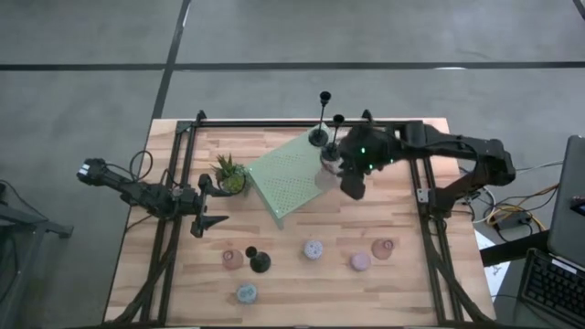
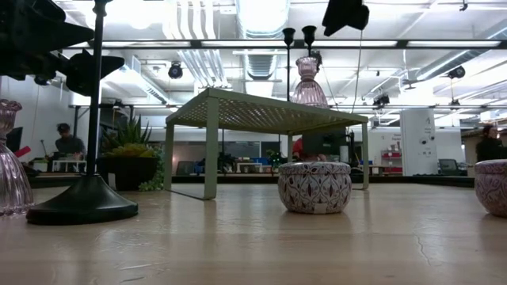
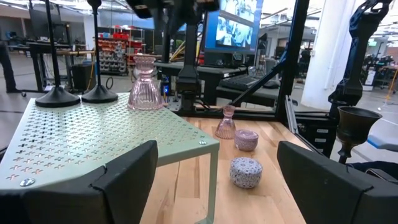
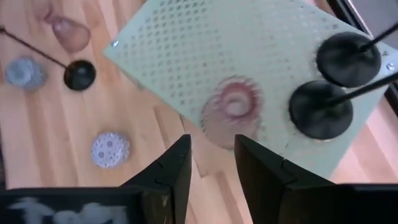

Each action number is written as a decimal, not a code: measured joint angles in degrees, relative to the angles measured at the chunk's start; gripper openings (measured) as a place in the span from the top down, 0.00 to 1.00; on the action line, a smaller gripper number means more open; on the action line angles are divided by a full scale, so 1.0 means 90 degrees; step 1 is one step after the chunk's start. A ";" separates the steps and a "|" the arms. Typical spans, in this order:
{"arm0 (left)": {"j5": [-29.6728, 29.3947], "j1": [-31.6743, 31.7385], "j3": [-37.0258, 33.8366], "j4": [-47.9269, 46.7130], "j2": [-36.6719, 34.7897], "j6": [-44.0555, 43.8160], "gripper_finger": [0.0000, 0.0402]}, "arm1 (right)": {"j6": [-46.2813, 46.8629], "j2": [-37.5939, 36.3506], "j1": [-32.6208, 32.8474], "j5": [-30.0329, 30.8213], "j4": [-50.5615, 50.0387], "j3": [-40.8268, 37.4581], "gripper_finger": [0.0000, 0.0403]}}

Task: Pick & Place candle stick holders
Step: Put the bottom right pink glass candle holder on the shelf

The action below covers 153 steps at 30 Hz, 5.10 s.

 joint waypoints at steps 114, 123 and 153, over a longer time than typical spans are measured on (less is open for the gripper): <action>0.0000 -0.0002 0.0002 0.0002 0.0027 0.0001 0.17 | -0.0056 -0.0146 0.0699 0.4428 0.8417 -0.5012 0.80; 0.0000 0.0001 -0.0001 -0.0001 0.0027 0.0002 0.17 | -0.0055 -0.0146 0.0479 0.3983 0.8420 -0.5012 0.82; 0.0000 0.0001 0.0000 0.0001 0.0029 0.0002 0.17 | -0.0206 0.0524 0.0108 0.4095 0.9251 -0.4927 0.82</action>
